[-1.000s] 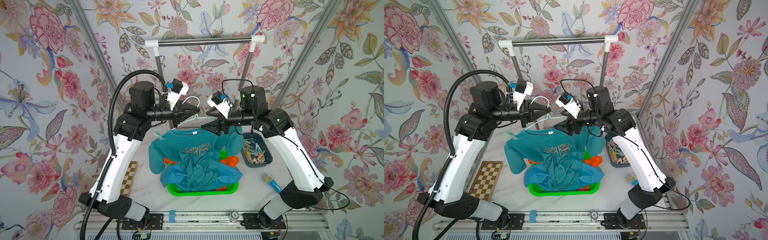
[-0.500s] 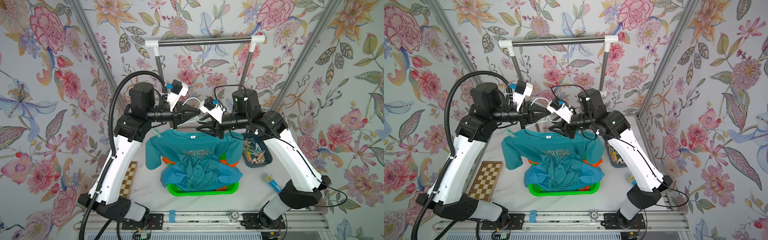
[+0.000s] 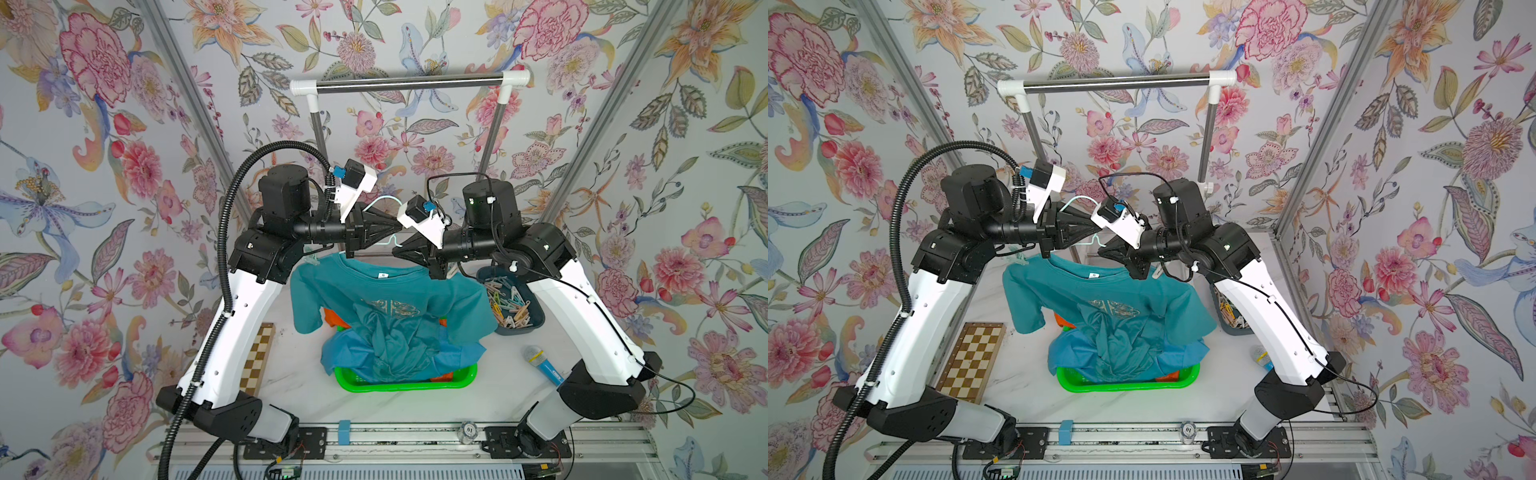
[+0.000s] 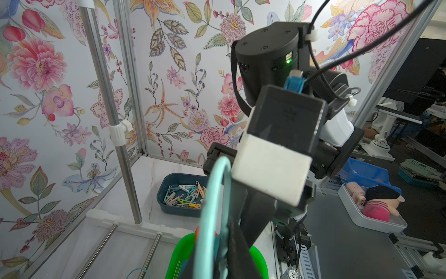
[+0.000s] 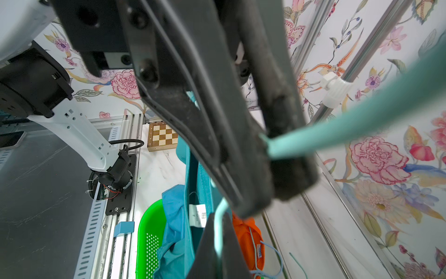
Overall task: Use clothespins to secure the t-shirt on both sides of the hanger
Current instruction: Hang the hanger on the clothesline.
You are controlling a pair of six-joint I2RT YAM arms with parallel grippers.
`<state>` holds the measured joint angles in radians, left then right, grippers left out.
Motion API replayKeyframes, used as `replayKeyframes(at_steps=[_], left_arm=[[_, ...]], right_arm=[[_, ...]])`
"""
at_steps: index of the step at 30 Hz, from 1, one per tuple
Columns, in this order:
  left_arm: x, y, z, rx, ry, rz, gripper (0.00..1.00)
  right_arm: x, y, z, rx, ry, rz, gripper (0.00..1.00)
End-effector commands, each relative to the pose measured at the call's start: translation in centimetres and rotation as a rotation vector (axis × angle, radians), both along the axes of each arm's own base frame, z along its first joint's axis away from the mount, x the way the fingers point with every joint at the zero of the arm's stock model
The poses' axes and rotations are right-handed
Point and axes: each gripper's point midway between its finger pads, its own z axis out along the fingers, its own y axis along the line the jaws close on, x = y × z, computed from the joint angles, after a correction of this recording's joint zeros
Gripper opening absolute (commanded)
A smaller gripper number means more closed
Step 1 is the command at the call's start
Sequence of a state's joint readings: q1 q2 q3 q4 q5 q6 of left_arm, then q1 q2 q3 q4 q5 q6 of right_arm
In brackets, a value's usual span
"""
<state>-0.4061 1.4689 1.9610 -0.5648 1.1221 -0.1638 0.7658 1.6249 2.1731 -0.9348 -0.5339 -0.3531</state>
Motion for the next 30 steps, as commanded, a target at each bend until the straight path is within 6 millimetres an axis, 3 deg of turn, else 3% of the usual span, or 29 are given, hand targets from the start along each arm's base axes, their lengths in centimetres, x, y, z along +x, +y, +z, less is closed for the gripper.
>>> replayKeyframes(at_steps=[1,4,7,12,16,19,25,30], left_arm=[[1.0,-0.4,0.2,-0.015,-0.022,0.018,0.22],[1.5,-0.2,0.6,-0.023,-0.024,0.055,0.98],[2.2,0.5,1.0,-0.02,-0.049,0.141,1.0],[4.2,2.5,0.0,0.034,-0.055,0.336,1.0],[8.5,6.6,-0.4,0.077,-0.022,0.682,1.0],[10.0,9.4,1.1,0.032,-0.031,0.859,1.0],[9.0,12.6,5.6,-0.116,-0.111,1.011,1.0],[7.6,14.3,6.8,-0.169,-0.153,1.072,1.0]], right_arm=[[-1.4,-0.1,1.0,0.012,-0.005,0.023,0.0],[-1.3,-0.3,1.1,0.007,-0.018,0.006,0.0],[-0.3,-1.1,1.4,-0.002,-0.041,-0.071,0.0],[3.1,-4.6,3.3,0.005,-0.089,-0.316,0.0],[4.3,-6.9,4.6,0.03,-0.098,-0.418,0.0],[5.1,-8.1,5.1,0.035,-0.111,-0.489,0.0],[8.6,-10.9,7.0,0.036,-0.183,-0.739,0.0],[11.6,-13.4,10.1,0.047,-0.306,-0.95,0.0]])
